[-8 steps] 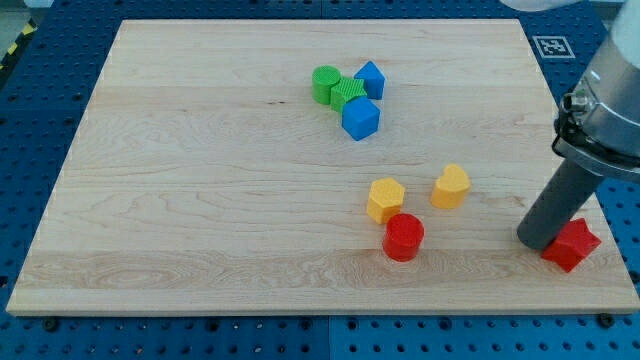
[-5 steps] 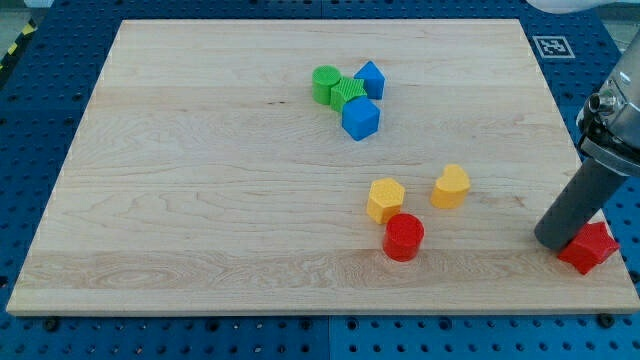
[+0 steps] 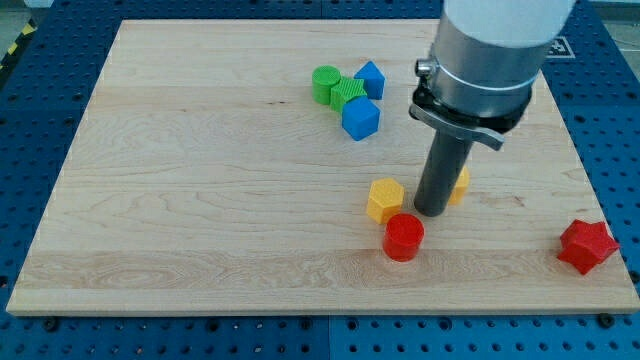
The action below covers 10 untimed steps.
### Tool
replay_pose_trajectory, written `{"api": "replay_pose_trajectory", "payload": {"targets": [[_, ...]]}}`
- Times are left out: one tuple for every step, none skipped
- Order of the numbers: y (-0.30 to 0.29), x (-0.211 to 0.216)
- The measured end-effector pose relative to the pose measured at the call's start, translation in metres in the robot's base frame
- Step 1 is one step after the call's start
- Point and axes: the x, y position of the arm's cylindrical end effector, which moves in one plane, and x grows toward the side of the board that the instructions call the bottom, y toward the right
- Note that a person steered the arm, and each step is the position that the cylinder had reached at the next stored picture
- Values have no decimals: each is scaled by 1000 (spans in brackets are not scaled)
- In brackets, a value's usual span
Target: Move the yellow heart above the red star
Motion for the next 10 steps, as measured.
{"api": "replay_pose_trajectory", "payload": {"targets": [[-2,-1],[-20,-14],[-31,-36],[-24,-29],[-12,-27],[14,-22],[29,-22],[50,-23],[65,-20],[69,-13]]}}
